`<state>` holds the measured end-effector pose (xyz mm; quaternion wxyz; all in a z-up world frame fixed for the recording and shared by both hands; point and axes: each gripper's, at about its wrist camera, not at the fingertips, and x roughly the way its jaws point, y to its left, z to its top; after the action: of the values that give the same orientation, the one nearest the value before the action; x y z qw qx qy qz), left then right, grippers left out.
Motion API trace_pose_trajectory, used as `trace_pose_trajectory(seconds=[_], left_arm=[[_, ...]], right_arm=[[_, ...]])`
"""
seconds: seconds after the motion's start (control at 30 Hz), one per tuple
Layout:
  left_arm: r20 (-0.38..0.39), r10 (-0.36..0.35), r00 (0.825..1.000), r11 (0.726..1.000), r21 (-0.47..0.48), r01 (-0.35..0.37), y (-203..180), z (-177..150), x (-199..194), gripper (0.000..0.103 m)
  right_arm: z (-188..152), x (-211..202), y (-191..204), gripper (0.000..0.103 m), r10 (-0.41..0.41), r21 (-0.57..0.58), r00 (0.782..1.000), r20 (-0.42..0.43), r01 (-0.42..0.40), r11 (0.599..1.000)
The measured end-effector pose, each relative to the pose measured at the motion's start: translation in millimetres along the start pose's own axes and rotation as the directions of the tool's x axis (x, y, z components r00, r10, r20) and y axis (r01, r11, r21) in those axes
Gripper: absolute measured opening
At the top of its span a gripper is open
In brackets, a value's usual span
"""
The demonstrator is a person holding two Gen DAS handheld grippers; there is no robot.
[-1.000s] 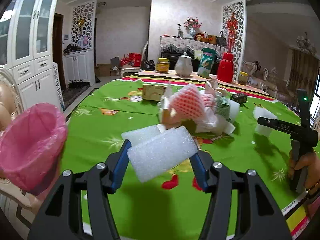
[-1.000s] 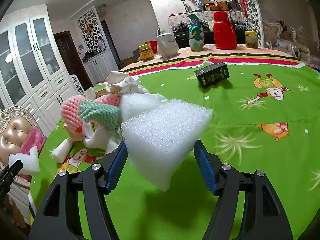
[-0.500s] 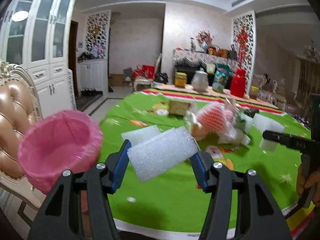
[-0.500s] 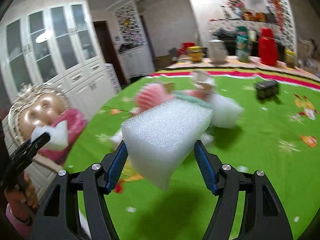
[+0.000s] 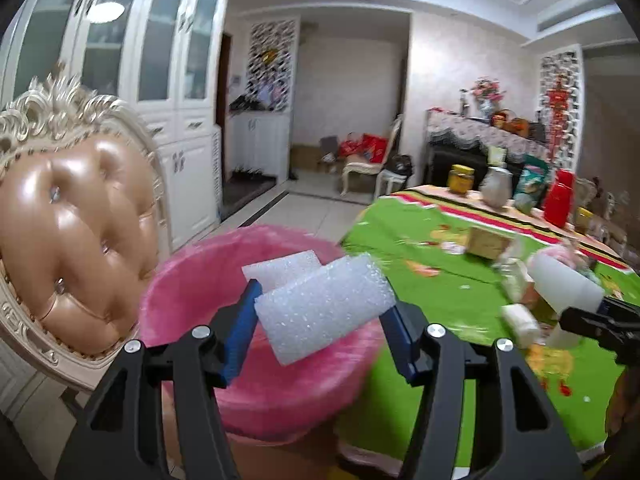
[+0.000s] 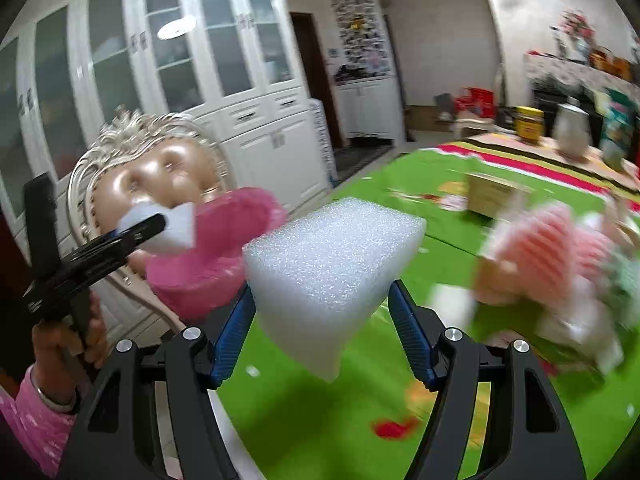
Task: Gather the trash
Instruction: 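Carry both foam blocks to the pink bin and open both tools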
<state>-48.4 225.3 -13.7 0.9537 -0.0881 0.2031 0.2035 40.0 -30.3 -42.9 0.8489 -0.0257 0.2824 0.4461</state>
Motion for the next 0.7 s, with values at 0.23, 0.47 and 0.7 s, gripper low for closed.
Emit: trace_pose_trajectory(seconds=[0.23, 0.47, 0.7], left_arm=[[-0.094, 0.078, 0.993, 0.995, -0.047, -0.082, 59, 0, 54, 0.057], [-0.147, 0.064, 0.987, 0.994, -0.08, -0.076, 92, -11, 78, 0.06], [-0.142, 0.066, 0.988, 0.989, -0.124, -0.084, 114, -22, 79, 0.079]], right_arm=[[31, 71, 54, 0.066, 0.121, -0.079, 0.991, -0.05, -0.125, 0.989], [53, 119, 86, 0.066, 0.206, -0.12, 0.973, -0.101, -0.217, 0.969], [55, 158, 113, 0.069, 0.25, -0.18, 0.954, -0.166, -0.279, 0.943]])
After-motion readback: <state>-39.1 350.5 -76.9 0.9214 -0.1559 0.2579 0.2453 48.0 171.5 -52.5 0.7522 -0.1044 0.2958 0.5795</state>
